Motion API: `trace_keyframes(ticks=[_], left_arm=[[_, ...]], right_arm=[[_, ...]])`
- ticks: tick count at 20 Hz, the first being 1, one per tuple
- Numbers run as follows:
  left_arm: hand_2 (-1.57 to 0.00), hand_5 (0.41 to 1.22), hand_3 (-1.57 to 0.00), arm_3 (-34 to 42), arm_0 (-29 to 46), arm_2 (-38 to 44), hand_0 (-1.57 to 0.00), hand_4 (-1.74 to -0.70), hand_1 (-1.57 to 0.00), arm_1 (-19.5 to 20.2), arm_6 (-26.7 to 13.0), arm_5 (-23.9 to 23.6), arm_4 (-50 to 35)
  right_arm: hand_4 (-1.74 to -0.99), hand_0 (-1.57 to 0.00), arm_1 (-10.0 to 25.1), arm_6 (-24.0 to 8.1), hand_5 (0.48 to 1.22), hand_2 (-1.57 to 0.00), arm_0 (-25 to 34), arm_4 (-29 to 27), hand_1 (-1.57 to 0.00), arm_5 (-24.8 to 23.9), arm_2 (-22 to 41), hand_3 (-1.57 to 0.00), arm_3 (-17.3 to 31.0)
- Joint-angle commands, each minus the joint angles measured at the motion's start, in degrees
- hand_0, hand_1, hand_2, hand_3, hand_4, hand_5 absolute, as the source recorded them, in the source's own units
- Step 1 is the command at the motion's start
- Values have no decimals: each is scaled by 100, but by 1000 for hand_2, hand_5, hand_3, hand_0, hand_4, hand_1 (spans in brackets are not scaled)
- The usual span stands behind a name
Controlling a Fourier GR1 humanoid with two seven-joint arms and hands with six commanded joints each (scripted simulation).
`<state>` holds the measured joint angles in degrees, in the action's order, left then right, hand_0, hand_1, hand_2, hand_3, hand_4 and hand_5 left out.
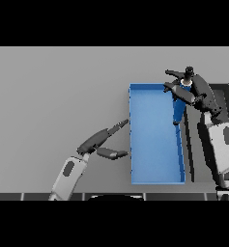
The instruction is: Pick up the blue pipe and place it into the blue bin.
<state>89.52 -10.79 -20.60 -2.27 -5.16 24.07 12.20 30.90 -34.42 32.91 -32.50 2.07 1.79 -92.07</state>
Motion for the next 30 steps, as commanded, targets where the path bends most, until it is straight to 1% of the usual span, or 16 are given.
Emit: trace_keyframes(ticks=[1,3,4,5,6,9,10,11,12,13,15,18,19,21,26,30], left_arm=[[1,428,1,99,68,-15,1,-880,1,17,44,-1,-16],[1,425,1,196,52,-48,1,-884,1,-17,-64,-2,-29],[1,423,1,195,74,-72,1,-887,1,-47,-102,9,-44],[1,422,1,191,80,-50,1,-888,1,3,-88,36,-53],[1,420,1,180,67,-62,1,-887,1,-23,-134,45,-63],[1,421,1,225,70,-61,1,-883,1,-24,-102,8,-50],[1,421,1,180,26,-58,1,-883,1,-41,-152,4,-38],[1,421,1,170,25,-44,1,-882,1,-10,-146,6,-25],[1,422,1,200,46,-29,1,-881,1,45,-94,55,-61],[1,422,1,164,25,-80,1,-878,1,-23,-150,10,-4],[1,427,1,147,-13,-54,1,-878,1,-13,-182,-1,0],[1,429,1,212,59,-54,1,-881,1,-3,-145,26,-65],[1,429,1,207,78,-126,1,-884,1,-53,-175,2,-10],[1,428,1,210,84,-107,1,-886,1,-43,-156,0,-24],[1,428,1,261,110,-104,1,-885,1,-29,-155,-27,-9],[1,429,1,231,101,-95,1,-888,1,-26,-151,-45,8]], right_arm=[[-1741,-1571,33,-50,1221,-1571,-194,97,-1571,-110,22,-1571,-70],[-1741,-1571,280,-51,1221,-1571,-442,188,-1571,-530,310,-1571,-82],[-1741,-1571,435,-51,1221,-1571,-518,127,-1571,-787,542,-1508,-77],[-1741,-1571,515,-51,1221,-1571,-642,52,-1571,-1018,711,-1521,-87],[-1741,-1571,600,-51,1221,-1571,-707,48,-1571,-1203,923,-1255,-104],[-1741,-1571,1072,-50,1221,-1571,-798,-69,-1571,-1754,1672,-908,46],[-1741,-1571,1288,-31,1221,-1571,-724,-224,-1548,-2008,1944,-847,181],[-1678,-1465,1373,0,1221,-1339,-642,-285,-1336,-2157,2125,-788,259],[-1592,-1172,1501,-8,1221,-1071,-518,-393,-1069,-2236,2319,-630,395],[-1503,-937,1592,8,1221,-856,-392,-469,-855,-2271,2572,-504,515],[-1337,-599,1888,2,1221,-548,-68,-755,-547,-2117,3159,-322,647],[-1175,-306,2138,75,1084,-280,230,-675,-279,-1674,3751,-164,612],[-1142,-245,2224,9,1030,-224,311,-642,-223,-1510,3918,-131,662],[-1083,-156,2339,-53,934,-143,387,-741,-143,-1480,4147,-84,770],[-1051,-51,2528,-49,787,-46,610,-924,-46,-1449,4743,-27,913],[-1033,-20,2585,-53,696,-18,712,-974,-18,-1451,4941,-10,978]])
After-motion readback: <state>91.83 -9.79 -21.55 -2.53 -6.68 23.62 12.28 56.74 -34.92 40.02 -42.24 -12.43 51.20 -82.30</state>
